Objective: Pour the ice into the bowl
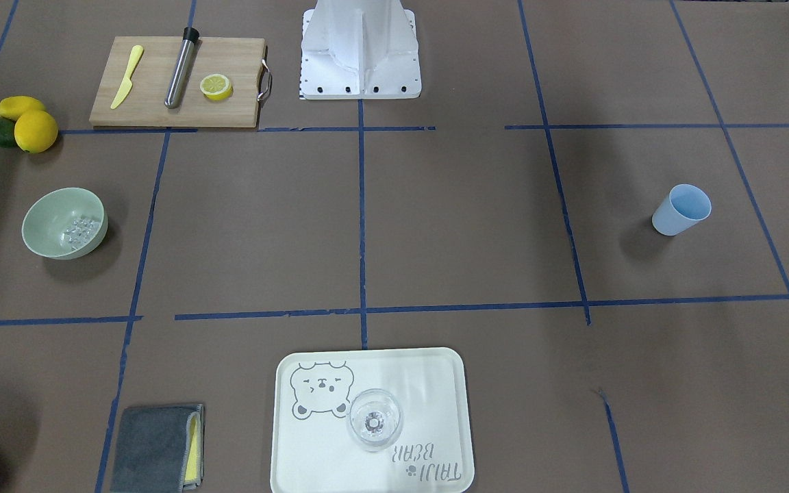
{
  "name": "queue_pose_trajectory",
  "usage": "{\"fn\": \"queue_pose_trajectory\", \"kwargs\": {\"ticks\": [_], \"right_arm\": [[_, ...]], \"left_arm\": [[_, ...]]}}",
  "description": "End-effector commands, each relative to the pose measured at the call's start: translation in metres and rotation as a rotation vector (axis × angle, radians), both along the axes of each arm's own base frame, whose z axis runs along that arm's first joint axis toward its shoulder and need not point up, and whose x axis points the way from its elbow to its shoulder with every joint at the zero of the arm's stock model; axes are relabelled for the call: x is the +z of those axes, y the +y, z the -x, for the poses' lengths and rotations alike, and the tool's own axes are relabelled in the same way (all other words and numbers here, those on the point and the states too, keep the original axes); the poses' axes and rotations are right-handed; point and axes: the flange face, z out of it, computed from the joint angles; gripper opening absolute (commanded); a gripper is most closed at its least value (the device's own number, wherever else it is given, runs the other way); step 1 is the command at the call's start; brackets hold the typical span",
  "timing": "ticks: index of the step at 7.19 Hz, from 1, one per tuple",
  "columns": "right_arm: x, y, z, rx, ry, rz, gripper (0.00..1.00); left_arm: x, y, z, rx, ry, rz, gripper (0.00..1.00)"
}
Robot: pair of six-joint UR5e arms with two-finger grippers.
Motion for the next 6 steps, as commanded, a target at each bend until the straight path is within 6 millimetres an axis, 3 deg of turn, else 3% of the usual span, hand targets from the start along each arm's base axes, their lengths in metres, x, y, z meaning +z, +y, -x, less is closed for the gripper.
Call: {"fn": "queue_pose_trajectory", "kwargs": {"ticks": [1,2,3,4,6], "right_arm": [[-0.004,-0.006,0.008,-0.014,0.0,-0.006,1.0],[-0.006,-0.006,0.008,-0.013,-0.006,-0.01,1.0],[-0.007,-0.006,0.009,-0.019,-0.015,-0.023,1.0],[-0.009,-0.007,0.01,-0.008,-0.019,-0.021,1.0],[-0.012,-0.007,0.011,-0.024,-0.032,-0.095,1.0]], "left_arm": [[0.0,-0.005,-0.001,-0.001,0.008,-0.063,1.0],[-0.001,-0.007,-0.001,-0.004,0.01,-0.092,1.0],[-0.022,-0.021,0.002,-0.009,0.021,-0.123,1.0],[-0.032,-0.034,0.004,-0.013,0.018,-0.138,1.0],[-0.047,-0.027,0.007,-0.017,0.021,-0.167,1.0]]}}
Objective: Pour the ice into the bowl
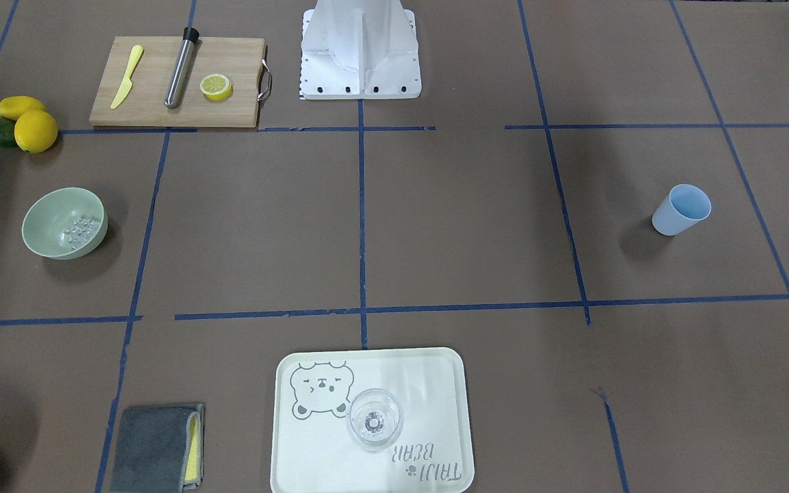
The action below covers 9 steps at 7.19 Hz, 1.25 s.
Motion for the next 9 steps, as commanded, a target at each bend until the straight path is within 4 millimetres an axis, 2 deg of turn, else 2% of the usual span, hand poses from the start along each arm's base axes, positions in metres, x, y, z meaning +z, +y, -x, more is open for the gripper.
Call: {"fn": "queue_pose_trajectory", "kwargs": {"ticks": [1,5,9], "right_arm": [[0.0038,-0.0018,0.0007,0.004,0.002,-0.066,1.0],[-0.0017,-0.0059,0.0024,0.0,-0.011,-0.079,1.0],[-0.0035,-0.0059,0.0034,-0.004,-0.015,-0.085,1.0]], "left_arm": [[-0.0103,0.0031,0.002,-0.003,0.002,-0.019,1.0],[-0.0089,-0.0029,-0.0001,0.0,0.002,-0.018,1.0],[-0.0105,0.0011,0.001,0.0,0.002,-0.022,1.0]]}}
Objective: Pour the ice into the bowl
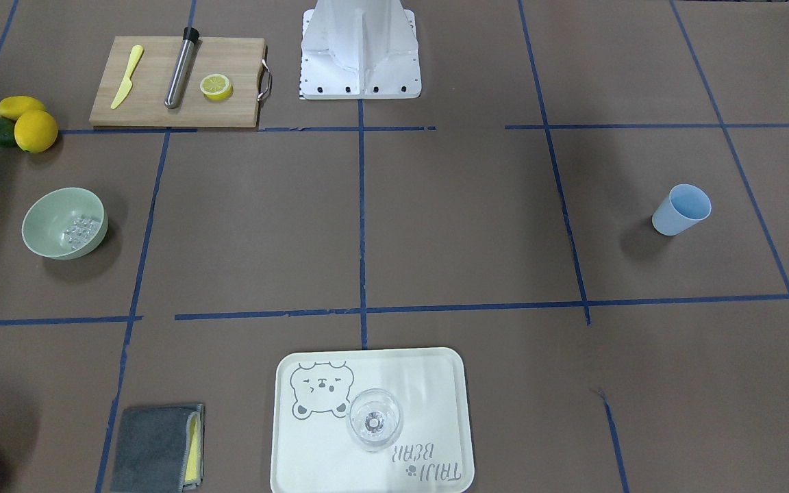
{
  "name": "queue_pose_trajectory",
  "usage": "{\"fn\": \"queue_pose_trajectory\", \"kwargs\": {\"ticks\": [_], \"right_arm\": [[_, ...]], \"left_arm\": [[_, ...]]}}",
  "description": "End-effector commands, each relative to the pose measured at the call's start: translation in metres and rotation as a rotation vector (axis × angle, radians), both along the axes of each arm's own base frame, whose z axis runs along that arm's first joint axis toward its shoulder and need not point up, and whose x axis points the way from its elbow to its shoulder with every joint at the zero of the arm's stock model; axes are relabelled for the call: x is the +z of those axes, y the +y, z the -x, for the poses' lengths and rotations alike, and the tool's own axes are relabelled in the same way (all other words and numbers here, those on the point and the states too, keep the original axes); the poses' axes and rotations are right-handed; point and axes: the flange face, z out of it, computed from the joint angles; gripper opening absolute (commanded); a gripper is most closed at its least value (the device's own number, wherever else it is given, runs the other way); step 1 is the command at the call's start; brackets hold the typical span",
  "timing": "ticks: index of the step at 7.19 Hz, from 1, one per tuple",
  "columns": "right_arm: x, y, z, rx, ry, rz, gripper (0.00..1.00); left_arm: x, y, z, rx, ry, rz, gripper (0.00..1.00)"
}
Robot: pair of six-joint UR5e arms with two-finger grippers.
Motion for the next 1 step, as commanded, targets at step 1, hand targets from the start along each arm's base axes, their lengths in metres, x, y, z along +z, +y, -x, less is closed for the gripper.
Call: {"fn": "queue_pose_trajectory", "kwargs": {"ticks": [1], "right_arm": [[-0.0014,-0.0007,0.0008,-0.003,0.0,-0.004,1.0]], "left_arm": [[-0.0004,0.0018,0.0002,0.001,0.002,-0.002,1.0]]}}
